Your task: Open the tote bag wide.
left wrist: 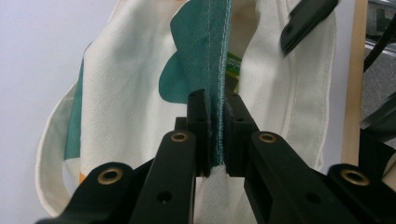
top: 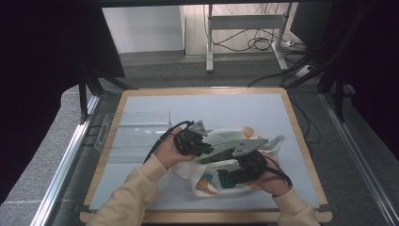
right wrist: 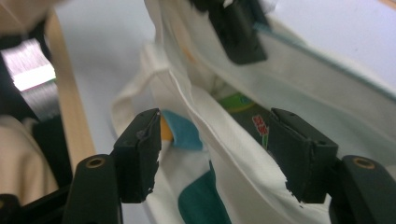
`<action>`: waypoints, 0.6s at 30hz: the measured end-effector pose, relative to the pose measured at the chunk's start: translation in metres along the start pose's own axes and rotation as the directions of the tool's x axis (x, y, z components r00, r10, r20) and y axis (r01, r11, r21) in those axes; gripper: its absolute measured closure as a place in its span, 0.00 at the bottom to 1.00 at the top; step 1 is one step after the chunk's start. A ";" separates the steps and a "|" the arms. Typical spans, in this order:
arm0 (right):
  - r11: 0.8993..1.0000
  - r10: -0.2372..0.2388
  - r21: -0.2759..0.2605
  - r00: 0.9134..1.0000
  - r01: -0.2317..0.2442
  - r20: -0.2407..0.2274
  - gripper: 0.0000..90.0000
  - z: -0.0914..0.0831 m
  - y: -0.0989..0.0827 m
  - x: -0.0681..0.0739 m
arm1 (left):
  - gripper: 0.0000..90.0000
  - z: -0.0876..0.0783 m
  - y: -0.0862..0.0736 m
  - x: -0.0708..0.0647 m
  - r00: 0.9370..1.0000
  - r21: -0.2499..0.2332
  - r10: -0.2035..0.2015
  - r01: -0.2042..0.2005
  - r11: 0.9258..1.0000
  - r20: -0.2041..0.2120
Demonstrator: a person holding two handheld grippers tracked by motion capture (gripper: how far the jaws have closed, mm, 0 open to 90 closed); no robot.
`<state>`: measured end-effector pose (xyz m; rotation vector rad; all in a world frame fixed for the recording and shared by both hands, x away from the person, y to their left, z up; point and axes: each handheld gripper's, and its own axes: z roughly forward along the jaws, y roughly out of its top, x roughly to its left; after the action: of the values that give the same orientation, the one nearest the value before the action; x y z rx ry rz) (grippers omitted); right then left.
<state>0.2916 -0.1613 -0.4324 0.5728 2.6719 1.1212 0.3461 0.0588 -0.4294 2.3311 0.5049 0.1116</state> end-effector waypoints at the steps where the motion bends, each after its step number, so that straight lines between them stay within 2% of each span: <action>1: 1.000 -0.007 0.022 1.000 0.007 0.007 0.41 0.004 -0.001 0.001 | 0.94 0.000 0.000 0.000 1.000 0.000 -0.008 0.008 1.000 0.000; 4: 0.995 -0.034 0.094 0.999 0.031 0.038 0.51 0.014 -0.005 0.001 | 0.94 0.001 0.000 -0.001 1.000 0.001 -0.012 0.012 1.000 0.002; 6: 0.992 -0.046 0.120 0.997 0.039 0.054 0.62 0.017 -0.007 0.000 | 0.94 0.000 0.000 -0.001 1.000 0.002 -0.014 0.014 1.000 -0.002; 8: 0.993 -0.027 0.119 0.998 0.020 0.052 0.74 0.016 -0.009 -0.002 | 0.94 0.000 0.000 0.000 1.000 0.001 -0.008 0.008 1.000 -0.006; 9: 0.993 -0.024 0.116 0.998 0.018 0.051 0.78 0.015 -0.010 -0.004 | 0.94 0.000 0.000 0.000 1.000 0.000 0.004 -0.004 1.000 -0.009; 11: 0.994 -0.005 0.110 0.999 0.002 0.033 0.85 0.013 -0.010 -0.005 | 0.94 -0.001 0.000 0.001 1.000 0.000 -0.001 0.001 1.000 -0.008; 14: 0.995 0.000 0.105 1.000 -0.002 0.015 0.90 0.011 -0.009 -0.004 | 0.94 -0.002 0.000 0.000 1.000 -0.005 -0.015 0.015 1.000 -0.011; 18: 0.995 0.017 0.098 1.000 -0.017 0.006 0.93 0.010 -0.008 -0.003 | 0.94 -0.003 0.000 0.002 1.000 -0.009 -0.013 0.013 1.000 -0.021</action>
<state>0.2948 -0.1616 -0.4451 0.6152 2.7345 0.9960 0.3475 0.0618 -0.4272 2.3199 0.5286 0.1326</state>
